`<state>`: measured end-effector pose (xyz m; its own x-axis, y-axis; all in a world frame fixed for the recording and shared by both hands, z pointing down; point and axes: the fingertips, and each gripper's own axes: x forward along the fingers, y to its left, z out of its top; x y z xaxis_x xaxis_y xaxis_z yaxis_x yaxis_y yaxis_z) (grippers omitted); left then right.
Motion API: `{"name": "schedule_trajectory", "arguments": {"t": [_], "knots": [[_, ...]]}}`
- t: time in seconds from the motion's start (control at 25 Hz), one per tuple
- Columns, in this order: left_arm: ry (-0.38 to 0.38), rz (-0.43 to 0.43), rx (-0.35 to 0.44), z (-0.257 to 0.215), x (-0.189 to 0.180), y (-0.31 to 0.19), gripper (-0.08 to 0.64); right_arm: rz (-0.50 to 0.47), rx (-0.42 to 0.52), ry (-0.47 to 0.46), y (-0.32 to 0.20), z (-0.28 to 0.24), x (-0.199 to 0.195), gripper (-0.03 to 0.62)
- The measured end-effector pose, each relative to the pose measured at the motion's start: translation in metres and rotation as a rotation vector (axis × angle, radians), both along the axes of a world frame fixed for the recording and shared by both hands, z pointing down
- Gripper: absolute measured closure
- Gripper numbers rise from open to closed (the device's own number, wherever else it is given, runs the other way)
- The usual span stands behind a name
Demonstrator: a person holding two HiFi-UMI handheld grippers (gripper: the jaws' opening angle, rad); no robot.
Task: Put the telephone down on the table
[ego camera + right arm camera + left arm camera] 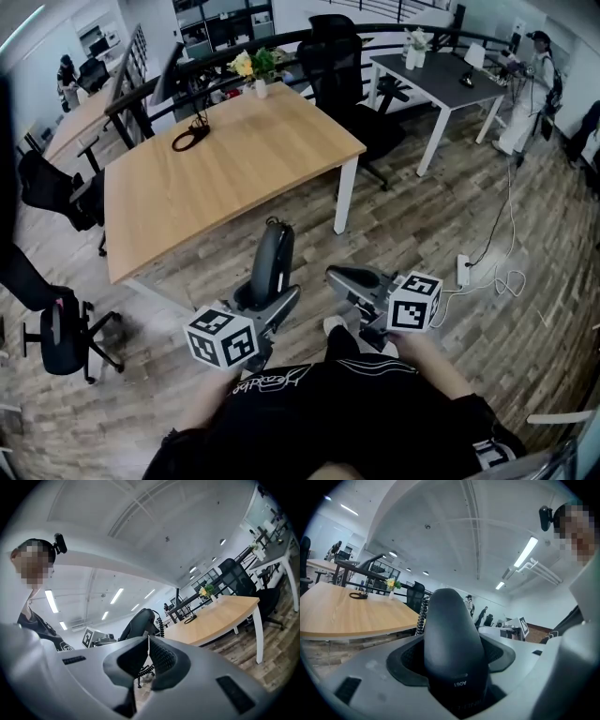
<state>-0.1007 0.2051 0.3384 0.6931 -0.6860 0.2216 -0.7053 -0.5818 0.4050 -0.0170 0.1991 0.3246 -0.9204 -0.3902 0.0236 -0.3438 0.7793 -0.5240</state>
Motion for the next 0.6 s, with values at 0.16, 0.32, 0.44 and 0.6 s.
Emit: {"name": "schedule_trajectory", "arguments": {"t": [0.16, 0.32, 0.44, 0.6], "knots": [[-0.026, -0.030, 0.004, 0.000, 0.006, -0.055, 0.249, -0.020, -0.003, -0.026, -0.061, 0.000, 0.007, 0.552], [-0.029, -0.072, -0.019, 0.005, 0.008, -0.122, 0.249, -0.058, -0.013, -0.003, -0.132, 0.005, 0.009, 0.552], [-0.033, -0.102, -0.036, 0.007, 0.014, -0.172, 0.249, -0.101, -0.008, 0.002, -0.178, 0.003, 0.013, 0.552], [-0.034, -0.132, -0.038, 0.003, 0.030, -0.232, 0.249, -0.124, -0.016, -0.006, -0.239, -0.002, 0.026, 0.551]]}}
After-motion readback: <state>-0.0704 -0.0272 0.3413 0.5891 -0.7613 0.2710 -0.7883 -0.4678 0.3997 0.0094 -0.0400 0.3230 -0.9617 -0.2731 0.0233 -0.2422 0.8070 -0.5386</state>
